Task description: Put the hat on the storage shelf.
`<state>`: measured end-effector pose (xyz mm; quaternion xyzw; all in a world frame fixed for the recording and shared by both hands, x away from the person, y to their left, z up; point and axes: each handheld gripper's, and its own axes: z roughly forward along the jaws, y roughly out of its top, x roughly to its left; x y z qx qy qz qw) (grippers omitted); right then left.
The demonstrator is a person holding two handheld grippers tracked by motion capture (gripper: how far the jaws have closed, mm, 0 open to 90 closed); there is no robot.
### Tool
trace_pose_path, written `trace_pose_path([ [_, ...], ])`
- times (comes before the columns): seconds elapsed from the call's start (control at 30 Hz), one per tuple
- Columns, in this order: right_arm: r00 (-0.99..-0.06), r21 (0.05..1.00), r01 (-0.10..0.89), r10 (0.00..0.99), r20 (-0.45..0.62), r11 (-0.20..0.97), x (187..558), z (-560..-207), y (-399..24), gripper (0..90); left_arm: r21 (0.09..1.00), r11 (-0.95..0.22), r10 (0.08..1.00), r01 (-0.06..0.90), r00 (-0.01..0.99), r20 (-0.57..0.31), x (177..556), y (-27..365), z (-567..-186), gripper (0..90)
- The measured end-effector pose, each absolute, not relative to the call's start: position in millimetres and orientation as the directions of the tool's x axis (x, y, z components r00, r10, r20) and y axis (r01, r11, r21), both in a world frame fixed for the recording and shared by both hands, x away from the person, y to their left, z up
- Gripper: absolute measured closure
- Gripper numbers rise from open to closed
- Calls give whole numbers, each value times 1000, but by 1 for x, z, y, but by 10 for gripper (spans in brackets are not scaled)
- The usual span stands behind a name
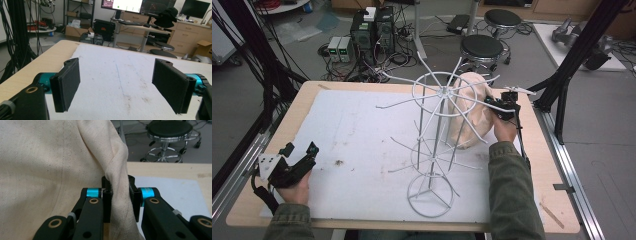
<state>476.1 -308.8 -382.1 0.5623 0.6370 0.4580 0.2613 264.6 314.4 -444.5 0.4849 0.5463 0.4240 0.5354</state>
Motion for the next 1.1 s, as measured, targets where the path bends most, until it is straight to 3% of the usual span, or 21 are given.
trace_pose_path([
  [0.77,-286,958,256,937,200,-126,418,-313,-324,790,982,176,983,61,42,-179,266,314,-443,226],
  [1.1,-340,983,144,927,160,-117,386,-273,-327,790,982,181,982,53,41,-184,265,313,-442,226],
])
